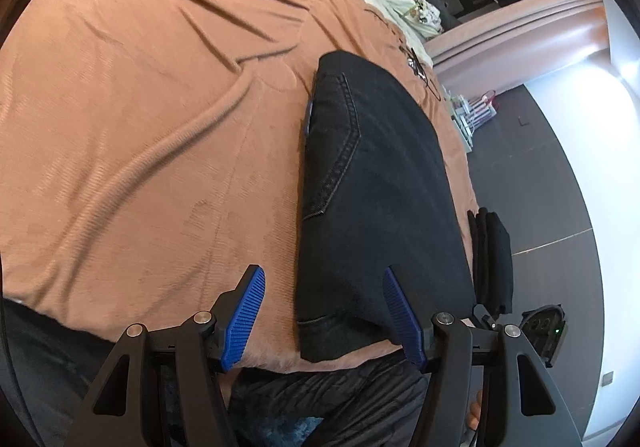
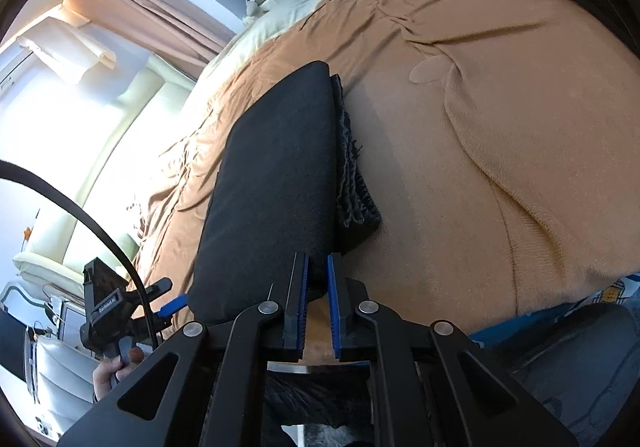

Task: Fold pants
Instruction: 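Close the right tool on the folded jeans edge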

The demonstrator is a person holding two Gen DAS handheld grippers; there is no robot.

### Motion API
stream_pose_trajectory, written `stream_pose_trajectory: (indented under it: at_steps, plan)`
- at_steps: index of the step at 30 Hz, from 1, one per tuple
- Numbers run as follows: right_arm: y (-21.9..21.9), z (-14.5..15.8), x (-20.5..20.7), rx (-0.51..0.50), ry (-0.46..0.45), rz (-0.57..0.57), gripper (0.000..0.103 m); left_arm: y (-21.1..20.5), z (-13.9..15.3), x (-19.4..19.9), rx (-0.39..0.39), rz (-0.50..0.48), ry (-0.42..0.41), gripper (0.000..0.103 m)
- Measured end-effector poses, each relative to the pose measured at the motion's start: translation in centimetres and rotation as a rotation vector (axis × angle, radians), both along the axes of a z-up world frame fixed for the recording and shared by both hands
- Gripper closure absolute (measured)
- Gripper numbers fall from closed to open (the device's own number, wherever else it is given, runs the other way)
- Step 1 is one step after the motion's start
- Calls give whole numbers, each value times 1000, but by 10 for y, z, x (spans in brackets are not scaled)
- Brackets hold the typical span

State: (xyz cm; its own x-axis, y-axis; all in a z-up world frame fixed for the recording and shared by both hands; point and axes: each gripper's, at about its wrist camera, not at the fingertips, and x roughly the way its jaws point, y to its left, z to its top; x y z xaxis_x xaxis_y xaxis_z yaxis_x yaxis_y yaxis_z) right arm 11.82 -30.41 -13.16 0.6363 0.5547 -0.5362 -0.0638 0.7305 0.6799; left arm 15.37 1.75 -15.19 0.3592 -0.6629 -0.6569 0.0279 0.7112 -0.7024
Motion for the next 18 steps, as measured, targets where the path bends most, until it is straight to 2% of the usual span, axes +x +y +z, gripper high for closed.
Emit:
stream_pose_trajectory:
  at_steps: [4, 6, 8, 14, 18]
  plan:
    - [-7, 3, 4, -5, 0, -11, 92, -7, -7, 5, 7, -4, 11, 40]
    - [-12, 1, 7, 17, 5, -11, 86, -10, -11, 8, 9, -2, 22, 40]
    - [-17, -2, 12, 37, 17, -17, 72, -13, -14, 10, 15, -6, 31, 40]
    - [-14, -8, 20, 63, 15, 9, 71, -16, -14, 9, 33, -8, 28, 40]
    - [-2, -10, 32, 67, 24, 77, 71, -19, -17, 12, 33, -11, 38, 41]
